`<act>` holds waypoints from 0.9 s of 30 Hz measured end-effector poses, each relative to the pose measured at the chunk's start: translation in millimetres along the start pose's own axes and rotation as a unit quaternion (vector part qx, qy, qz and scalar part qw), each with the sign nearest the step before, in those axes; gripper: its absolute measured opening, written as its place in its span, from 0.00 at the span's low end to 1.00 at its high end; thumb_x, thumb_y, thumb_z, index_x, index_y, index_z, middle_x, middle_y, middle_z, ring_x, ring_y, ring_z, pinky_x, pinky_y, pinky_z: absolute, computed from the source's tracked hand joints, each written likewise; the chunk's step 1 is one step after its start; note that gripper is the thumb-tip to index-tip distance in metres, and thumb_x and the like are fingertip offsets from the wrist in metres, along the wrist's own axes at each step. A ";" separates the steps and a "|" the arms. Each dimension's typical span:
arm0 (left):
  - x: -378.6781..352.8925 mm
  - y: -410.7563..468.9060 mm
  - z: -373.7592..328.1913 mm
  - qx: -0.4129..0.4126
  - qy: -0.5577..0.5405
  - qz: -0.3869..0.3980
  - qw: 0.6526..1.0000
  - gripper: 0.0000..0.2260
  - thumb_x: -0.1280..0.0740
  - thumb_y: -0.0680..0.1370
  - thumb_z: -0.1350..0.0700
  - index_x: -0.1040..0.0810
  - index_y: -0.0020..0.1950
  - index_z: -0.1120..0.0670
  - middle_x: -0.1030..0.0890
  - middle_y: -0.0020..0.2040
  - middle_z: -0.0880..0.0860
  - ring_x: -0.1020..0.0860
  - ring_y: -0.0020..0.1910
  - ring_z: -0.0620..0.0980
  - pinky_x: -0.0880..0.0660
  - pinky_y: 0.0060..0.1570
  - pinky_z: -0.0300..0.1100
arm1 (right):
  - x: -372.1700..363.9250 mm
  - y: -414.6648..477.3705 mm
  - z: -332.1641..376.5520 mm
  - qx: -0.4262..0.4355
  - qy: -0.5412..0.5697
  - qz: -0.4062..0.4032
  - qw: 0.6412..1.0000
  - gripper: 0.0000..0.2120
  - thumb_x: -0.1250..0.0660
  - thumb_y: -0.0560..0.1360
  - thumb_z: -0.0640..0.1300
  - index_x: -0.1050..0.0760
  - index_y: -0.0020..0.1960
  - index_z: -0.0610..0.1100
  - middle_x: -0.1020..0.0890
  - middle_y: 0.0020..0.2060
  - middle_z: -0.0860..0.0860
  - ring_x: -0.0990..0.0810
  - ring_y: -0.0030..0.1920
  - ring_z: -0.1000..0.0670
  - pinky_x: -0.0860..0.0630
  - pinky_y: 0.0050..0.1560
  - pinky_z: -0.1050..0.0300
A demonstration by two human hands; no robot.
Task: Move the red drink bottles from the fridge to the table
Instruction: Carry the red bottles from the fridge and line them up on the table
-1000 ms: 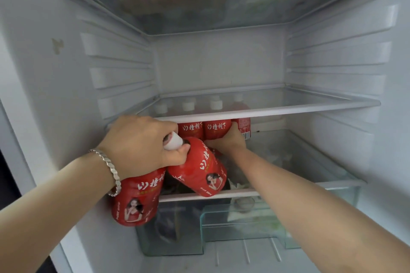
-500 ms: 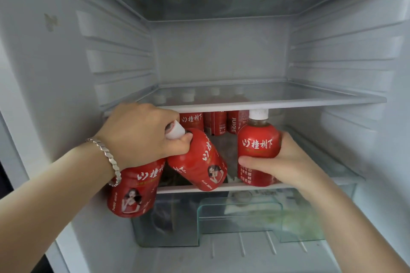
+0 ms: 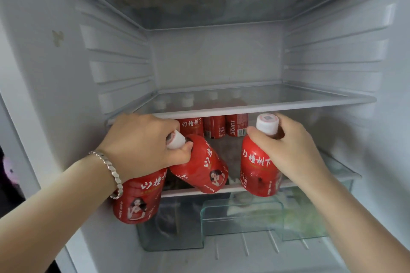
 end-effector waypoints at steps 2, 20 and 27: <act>-1.8 -1.4 0.2 -0.003 -0.009 -0.007 1.000 0.22 0.58 0.61 0.31 0.35 0.29 0.47 0.33 0.23 0.44 0.33 0.27 0.45 0.44 0.26 0.34 | 6.1 -5.5 9.3 0.057 -0.078 -0.048 0.994 0.12 0.29 0.69 0.52 0.24 0.40 0.43 0.22 0.37 0.51 0.24 0.40 0.51 0.30 0.38 0.59; 16.0 -24.6 -22.8 0.034 0.015 0.043 0.998 0.21 0.45 0.74 0.35 0.41 0.33 0.50 0.32 0.31 0.47 0.30 0.35 0.48 0.37 0.36 0.40 | -20.9 -14.7 96.5 0.173 -0.378 0.144 0.898 0.17 0.33 0.68 0.55 0.35 0.30 0.47 0.30 0.30 0.54 0.29 0.34 0.49 0.38 0.29 0.60; 50.6 -111.0 -40.1 0.151 0.068 0.180 0.970 0.19 0.45 0.75 0.36 0.31 0.41 0.51 0.21 0.42 0.49 0.24 0.40 0.52 0.34 0.41 0.40 | -53.8 -72.3 119.8 0.302 -0.373 0.316 0.818 0.15 0.35 0.71 0.58 0.28 0.44 0.47 0.22 0.43 0.48 0.25 0.44 0.43 0.34 0.41 0.56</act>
Point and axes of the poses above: each hand's wrist, its own y-axis towards the middle knuckle, its own x-axis out of the back of the hand, z = x × y, the point moved 5 cm from there along y, towards the middle knuckle
